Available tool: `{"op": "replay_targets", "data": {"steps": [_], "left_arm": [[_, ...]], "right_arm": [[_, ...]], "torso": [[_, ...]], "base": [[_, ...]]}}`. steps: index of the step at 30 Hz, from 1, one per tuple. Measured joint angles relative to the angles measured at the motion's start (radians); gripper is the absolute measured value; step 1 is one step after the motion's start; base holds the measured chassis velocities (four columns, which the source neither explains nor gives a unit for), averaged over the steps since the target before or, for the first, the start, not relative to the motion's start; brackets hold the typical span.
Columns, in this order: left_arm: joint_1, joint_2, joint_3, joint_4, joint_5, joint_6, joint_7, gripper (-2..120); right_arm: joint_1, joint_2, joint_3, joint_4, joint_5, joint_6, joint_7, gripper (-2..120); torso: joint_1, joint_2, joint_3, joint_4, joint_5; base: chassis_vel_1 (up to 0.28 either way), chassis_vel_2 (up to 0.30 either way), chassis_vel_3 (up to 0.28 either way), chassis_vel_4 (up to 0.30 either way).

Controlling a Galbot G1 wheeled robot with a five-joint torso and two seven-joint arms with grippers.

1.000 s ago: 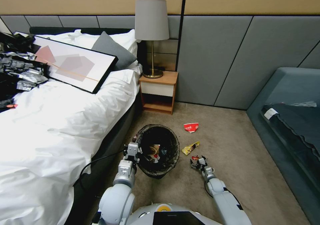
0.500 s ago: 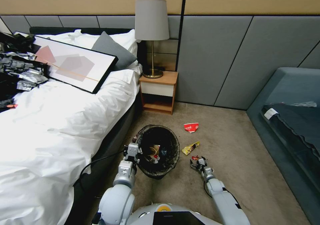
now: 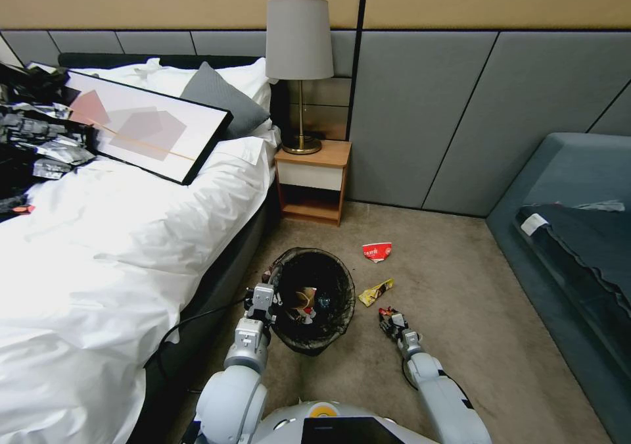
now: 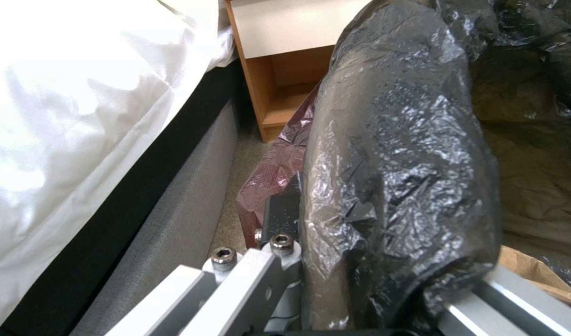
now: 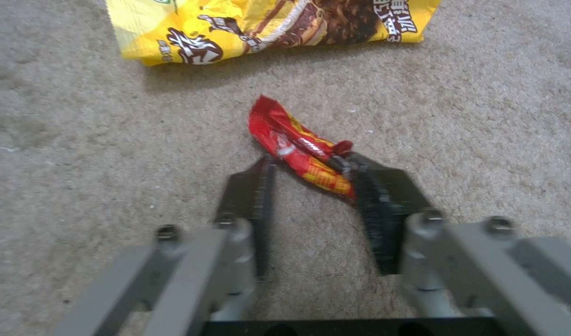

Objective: Pick up the trash bin, then pick up the garbage from the floor and place it into the trash bin.

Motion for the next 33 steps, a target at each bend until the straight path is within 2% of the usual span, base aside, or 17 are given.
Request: {"op": "replay_targets", "data": {"steps": [2,3,8,27,32,33], "left_arm": [[0.001,-0.001,0.002,0.003,0.003,-0.002,0.000,1],[0.001,-0.001,0.002,0.003,0.003,-0.002,0.000,1],[0.005,-0.002,0.004,0.005,0.007,-0.005,0.001,1],[0.006,0.001,0.002,0.003,0.008,-0.005,0.002,1],[0.004,0.002,0.002,0.002,0.006,-0.005,0.003,1],[0.003,0.002,0.001,0.003,0.005,-0.005,0.003,1]], "right_arm": [[0.007,0.000,-0.001,-0.015,0.000,0.009,-0.003,17],[0.007,0.000,-0.001,-0.015,0.000,0.009,-0.003,17],[0.028,-0.001,-0.004,-0.063,0.000,0.039,-0.011,0],[0.050,-0.023,-0.005,-0.079,0.025,0.054,-0.021,0],[0.037,-0.022,-0.004,-0.045,0.033,0.065,-0.001,0],[0.021,-0.021,-0.003,-0.007,0.040,0.065,0.010,0]], "torso": [[0.000,0.000,0.000,0.0001,0.0001],[0.000,0.000,0.000,0.0001,0.0001],[0.000,0.000,0.000,0.0002,0.0000],[0.000,0.000,0.000,0.0000,0.0001],[0.000,0.000,0.000,0.0000,0.0000],[0.000,0.000,0.000,0.0000,0.0000]], "base": [[0.000,0.000,0.000,0.000],[0.000,0.000,0.000,0.000],[0.000,0.000,0.000,0.000],[0.000,0.000,0.000,0.000],[0.000,0.000,0.000,0.000],[0.000,0.000,0.000,0.000]]}}
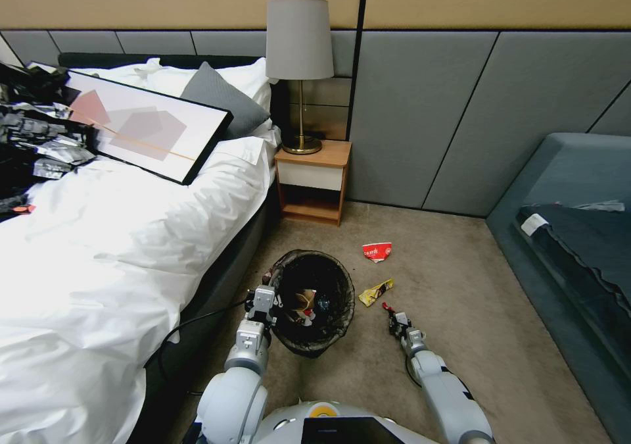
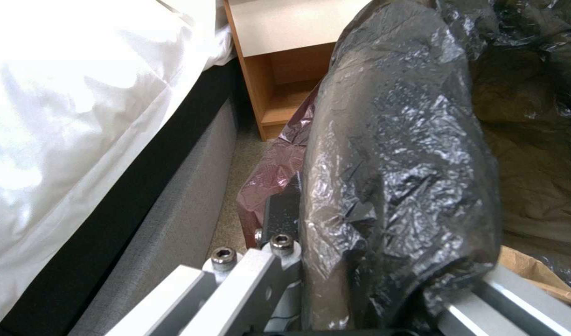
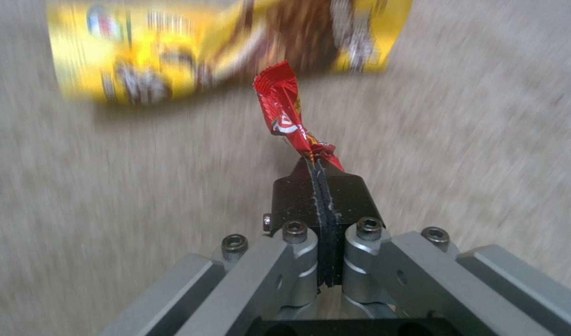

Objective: Pick up the trash bin, then pick up the garbage from the floor and place it into the trash bin.

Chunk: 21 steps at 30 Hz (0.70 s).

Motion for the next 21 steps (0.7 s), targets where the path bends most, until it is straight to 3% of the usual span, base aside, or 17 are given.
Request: {"op": "replay_targets", "data": {"steps": [4,11,13,16,19,21], "left_arm": [[-0.002,0.001,-0.001,0.002,-0.002,0.000,0.000,1],[-0.007,0.003,-0.003,0.007,-0.005,0.001,0.000,1],[-0.007,0.003,-0.003,0.008,-0.005,0.001,0.000,1],[-0.007,0.003,-0.002,0.009,-0.005,0.002,0.000,1],[-0.004,0.005,-0.001,0.009,-0.005,0.002,-0.001,1],[-0.004,0.006,0.000,0.010,-0.005,0.002,-0.001,1]], "right_arm": [[-0.055,0.003,0.005,0.118,0.018,-0.004,0.025,0],[-0.227,0.022,0.044,0.492,0.046,-0.016,0.040,0],[-0.254,0.027,0.052,0.550,0.047,-0.014,0.042,0],[-0.295,0.033,0.062,0.652,0.054,-0.002,0.043,0],[-0.351,0.034,0.066,0.837,0.096,0.051,0.005,0],[-0.362,0.033,0.066,0.878,0.108,0.071,-0.017,0]], "torso": [[0.000,0.000,0.000,0.0002,-0.0001],[0.000,0.000,0.000,0.0002,-0.0001],[0.000,0.000,0.000,0.0000,-0.0004],[0.000,0.000,0.000,0.0000,0.0002],[0.000,0.000,0.000,0.0002,-0.0001],[0.000,0.000,0.000,0.0001,-0.0001]], "base": [[0.000,0.000,0.000,0.000],[0.000,0.000,0.000,0.000],[0.000,0.000,0.000,0.000],[0.000,0.000,0.000,0.000],[0.000,0.000,0.000,0.000],[0.000,0.000,0.000,0.000]]}}
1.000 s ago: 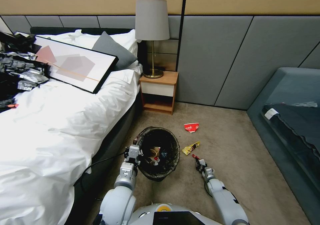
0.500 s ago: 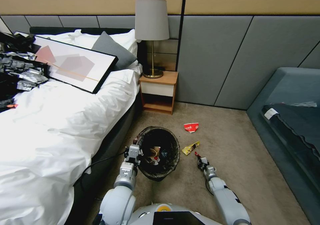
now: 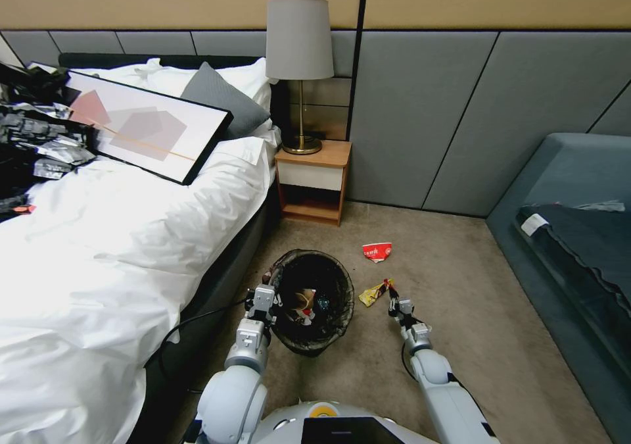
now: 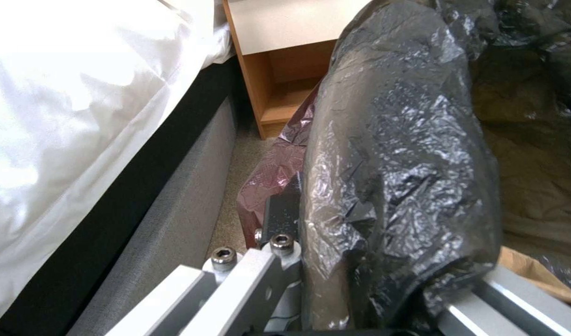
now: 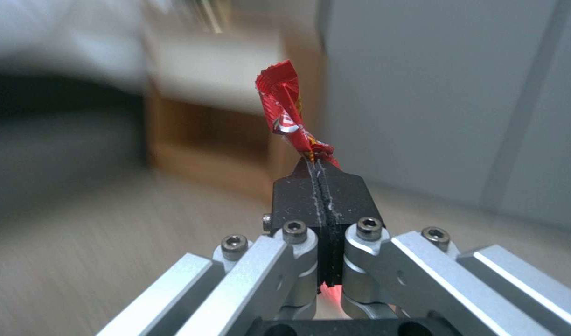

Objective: Pick up the trash bin, then pick up the garbage from the floor and place it into the trash bin.

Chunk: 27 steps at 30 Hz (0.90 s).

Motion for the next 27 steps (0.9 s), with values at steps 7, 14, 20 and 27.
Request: {"op": "replay_targets", "data": {"steps": [7,14,20,27], "left_arm": [[-0.004,0.002,0.006,0.004,-0.001,0.001,0.000,1],[-0.009,0.005,0.010,0.007,-0.004,0.002,0.000,1],[-0.012,0.005,0.014,0.010,-0.005,0.003,0.000,1],[-0.013,0.001,0.017,0.010,-0.005,0.003,0.000,1]], "right_arm": [[-0.074,-0.018,-0.026,0.247,0.080,0.106,-0.168,0],[-0.155,-0.072,-0.112,0.422,0.114,0.112,-0.271,0],[-0.180,-0.131,-0.199,0.442,0.089,0.092,-0.275,0],[-0.177,-0.159,-0.275,0.410,0.034,0.084,-0.270,0]], "torso": [[0.000,0.000,0.000,0.0000,0.0001],[0.000,0.000,0.000,-0.0001,0.0000],[0.000,0.000,0.000,0.0000,0.0000],[0.000,0.000,0.000,0.0000,0.0001]], "base": [[0.000,0.000,0.000,0.000],[0.000,0.000,0.000,0.000],[0.000,0.000,0.000,0.000],[0.000,0.000,0.000,0.000]]}}
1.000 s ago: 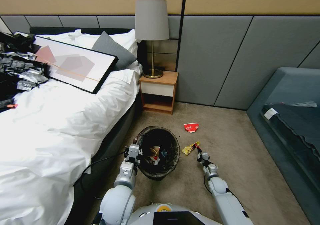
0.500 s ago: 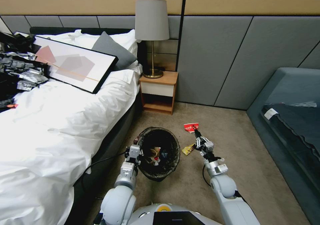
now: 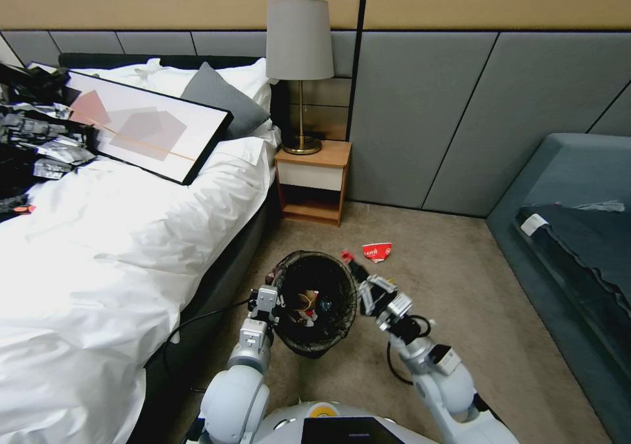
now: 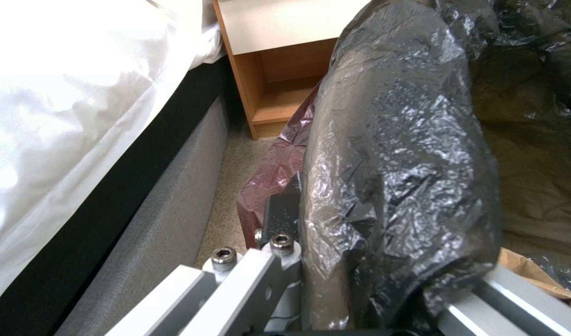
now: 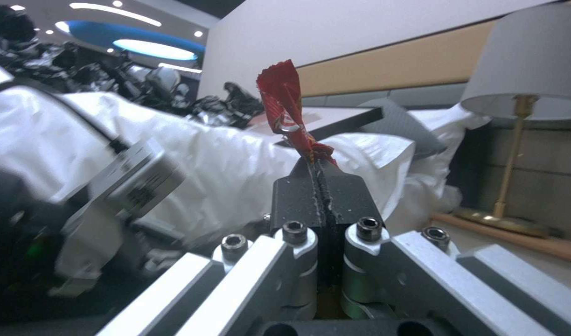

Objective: Pick up the trash bin, then pick up the garbage from the floor and place it into the trash bin.

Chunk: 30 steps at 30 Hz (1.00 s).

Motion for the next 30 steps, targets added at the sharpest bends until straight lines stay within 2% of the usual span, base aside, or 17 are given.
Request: {"op": "replay_targets", "data": {"steps": [10,20,24,26,27,29,30], "left_arm": [[0.002,-0.002,0.000,-0.006,0.002,0.000,0.001,1],[0.006,-0.003,0.000,-0.010,0.004,0.000,0.001,1],[0.006,-0.003,0.001,-0.010,0.005,0.000,0.001,1],[0.006,-0.003,0.001,-0.010,0.005,0.000,0.001,1],[0.006,-0.003,0.001,-0.010,0.005,0.000,0.001,1],[0.005,-0.003,0.001,-0.010,0.005,0.000,0.001,1],[0.005,-0.003,0.001,-0.010,0.005,0.000,0.001,1]], "right_arm": [[0.047,0.036,-0.048,-0.139,-0.028,0.006,0.015,0],[0.081,0.055,-0.043,-0.198,-0.036,-0.004,0.029,0],[0.085,0.056,-0.039,-0.205,-0.039,-0.007,0.039,10],[0.087,0.056,-0.036,-0.205,-0.040,-0.009,0.044,22],[0.087,0.056,-0.036,-0.205,-0.040,-0.009,0.044,22],[0.089,0.057,-0.032,-0.205,-0.040,-0.010,0.047,32],[0.089,0.057,-0.032,-0.205,-0.040,-0.010,0.047,32]], "torso": [[0.000,0.000,0.000,0.0000,0.0001],[0.000,0.000,0.000,-0.0001,-0.0001],[0.000,0.000,0.000,0.0000,-0.0001],[0.000,0.000,0.000,0.0000,-0.0001],[0.000,0.000,0.000,0.0000,-0.0001],[0.000,0.000,0.000,0.0000,-0.0001],[0.000,0.000,0.000,0.0000,-0.0001]], "base": [[0.000,0.000,0.000,0.000],[0.000,0.000,0.000,0.000],[0.000,0.000,0.000,0.000],[0.000,0.000,0.000,0.000],[0.000,0.000,0.000,0.000],[0.000,0.000,0.000,0.000],[0.000,0.000,0.000,0.000]]}}
